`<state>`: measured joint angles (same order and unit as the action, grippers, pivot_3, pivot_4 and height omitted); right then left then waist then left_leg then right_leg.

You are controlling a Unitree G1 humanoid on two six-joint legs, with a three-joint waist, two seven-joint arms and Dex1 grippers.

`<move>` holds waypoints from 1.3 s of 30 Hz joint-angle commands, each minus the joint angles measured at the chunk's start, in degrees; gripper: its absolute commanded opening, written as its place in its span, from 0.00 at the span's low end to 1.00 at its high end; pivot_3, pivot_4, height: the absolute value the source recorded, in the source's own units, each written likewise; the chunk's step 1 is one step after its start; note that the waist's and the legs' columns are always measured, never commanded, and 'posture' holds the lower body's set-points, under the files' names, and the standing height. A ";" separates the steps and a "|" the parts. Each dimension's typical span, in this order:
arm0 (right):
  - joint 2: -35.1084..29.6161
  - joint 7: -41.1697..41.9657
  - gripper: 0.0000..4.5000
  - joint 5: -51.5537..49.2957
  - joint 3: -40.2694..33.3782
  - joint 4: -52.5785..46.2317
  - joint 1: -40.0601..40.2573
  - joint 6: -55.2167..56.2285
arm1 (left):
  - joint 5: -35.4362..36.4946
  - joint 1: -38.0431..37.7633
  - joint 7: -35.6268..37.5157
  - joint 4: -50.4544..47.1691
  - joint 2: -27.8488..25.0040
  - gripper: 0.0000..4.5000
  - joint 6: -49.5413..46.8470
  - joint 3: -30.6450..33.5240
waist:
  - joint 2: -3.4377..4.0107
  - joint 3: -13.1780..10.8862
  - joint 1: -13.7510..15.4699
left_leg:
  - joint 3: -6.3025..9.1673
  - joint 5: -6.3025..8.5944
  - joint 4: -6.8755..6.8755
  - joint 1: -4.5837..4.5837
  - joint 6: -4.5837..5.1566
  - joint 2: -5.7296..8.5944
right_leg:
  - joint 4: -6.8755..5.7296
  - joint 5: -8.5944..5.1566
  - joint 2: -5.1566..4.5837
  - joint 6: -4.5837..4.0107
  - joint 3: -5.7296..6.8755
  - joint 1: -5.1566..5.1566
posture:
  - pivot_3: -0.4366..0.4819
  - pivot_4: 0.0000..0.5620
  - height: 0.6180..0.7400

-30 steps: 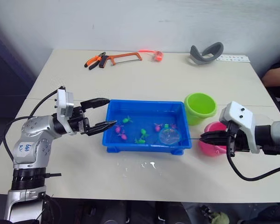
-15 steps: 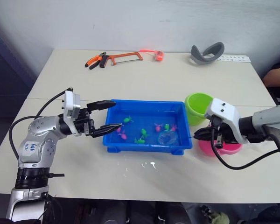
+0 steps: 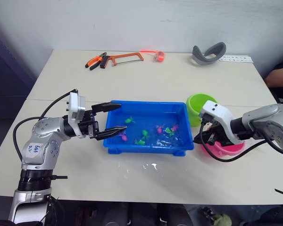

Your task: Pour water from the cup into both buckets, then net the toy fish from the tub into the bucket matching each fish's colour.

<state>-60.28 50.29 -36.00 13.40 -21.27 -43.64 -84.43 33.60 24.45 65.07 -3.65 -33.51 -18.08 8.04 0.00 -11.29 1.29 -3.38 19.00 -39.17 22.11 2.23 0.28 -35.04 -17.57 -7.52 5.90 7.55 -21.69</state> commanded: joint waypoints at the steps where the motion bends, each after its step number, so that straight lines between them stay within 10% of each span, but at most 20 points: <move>1: 0.95 -3.42 0.00 -0.13 -3.68 -2.69 -0.90 -3.26 | 0.74 0.38 0.18 -0.87 0.29 1.00 1.02 0.20 | 0.00 0.00 0.03 | 0.00 0.00 0.00 0.00 0.00 0.00 | 0.00 0.00 0.00 0.00 0.00 0.00 | 0.48 0.27 1.00; 39: 12.46 -20.35 0.00 10.18 -5.04 -5.43 6.16 11.13 | 0.52 0.49 -1.32 -1.14 0.30 1.00 0.80 0.42 | 0.00 0.00 -0.07 | -0.03 -0.01 0.00 0.02 -0.01 0.02 | -0.05 0.00 0.17 0.00 0.00 -0.05 | 0.48 0.27 1.00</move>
<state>-48.66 30.33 -26.43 11.38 -26.27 -38.29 -76.15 33.57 24.70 63.89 -3.59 -32.92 -17.92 7.92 0.00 -11.29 1.22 -3.41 18.99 -39.17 22.13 2.22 0.30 -35.08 -17.57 -7.35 5.90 7.54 -21.74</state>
